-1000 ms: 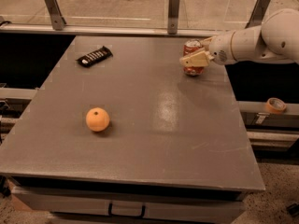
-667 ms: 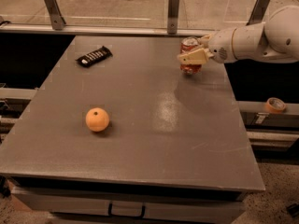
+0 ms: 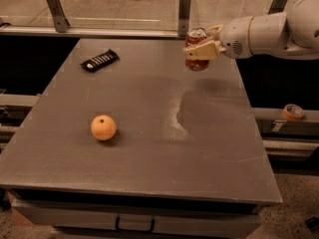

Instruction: Move coke can near orange

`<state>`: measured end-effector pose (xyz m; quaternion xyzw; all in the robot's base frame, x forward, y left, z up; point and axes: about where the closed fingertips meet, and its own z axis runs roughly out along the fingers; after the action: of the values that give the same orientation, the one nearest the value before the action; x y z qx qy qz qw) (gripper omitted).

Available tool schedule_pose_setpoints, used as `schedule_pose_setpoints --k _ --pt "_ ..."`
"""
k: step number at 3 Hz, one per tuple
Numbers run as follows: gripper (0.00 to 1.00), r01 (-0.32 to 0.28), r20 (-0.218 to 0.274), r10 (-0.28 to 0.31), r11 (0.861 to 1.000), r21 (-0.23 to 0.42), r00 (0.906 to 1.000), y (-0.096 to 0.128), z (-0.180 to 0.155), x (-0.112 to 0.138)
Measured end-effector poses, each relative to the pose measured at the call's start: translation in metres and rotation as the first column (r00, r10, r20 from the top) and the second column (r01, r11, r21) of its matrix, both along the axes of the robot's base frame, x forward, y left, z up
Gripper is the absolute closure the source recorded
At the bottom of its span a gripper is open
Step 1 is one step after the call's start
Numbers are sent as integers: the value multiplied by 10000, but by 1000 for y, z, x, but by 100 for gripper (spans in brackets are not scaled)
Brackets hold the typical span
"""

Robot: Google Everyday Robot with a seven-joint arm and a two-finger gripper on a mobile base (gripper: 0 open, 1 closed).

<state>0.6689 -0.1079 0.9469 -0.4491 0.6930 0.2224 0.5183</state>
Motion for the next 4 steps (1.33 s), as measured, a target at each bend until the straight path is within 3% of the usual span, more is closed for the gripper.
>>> schedule_pose_setpoints --k 1,2,3,4 --pt "100 -2 0 2 10000 0 10000 0 0 0" --pt "100 -714 -233 720 9971 251 9971 29 -11 -25" --pt "100 -1816 -365 1845 9808 712 9821 78 -20 -68" --pt "100 -2951 -356 3010 9481 1181 9529 130 -22 -109"
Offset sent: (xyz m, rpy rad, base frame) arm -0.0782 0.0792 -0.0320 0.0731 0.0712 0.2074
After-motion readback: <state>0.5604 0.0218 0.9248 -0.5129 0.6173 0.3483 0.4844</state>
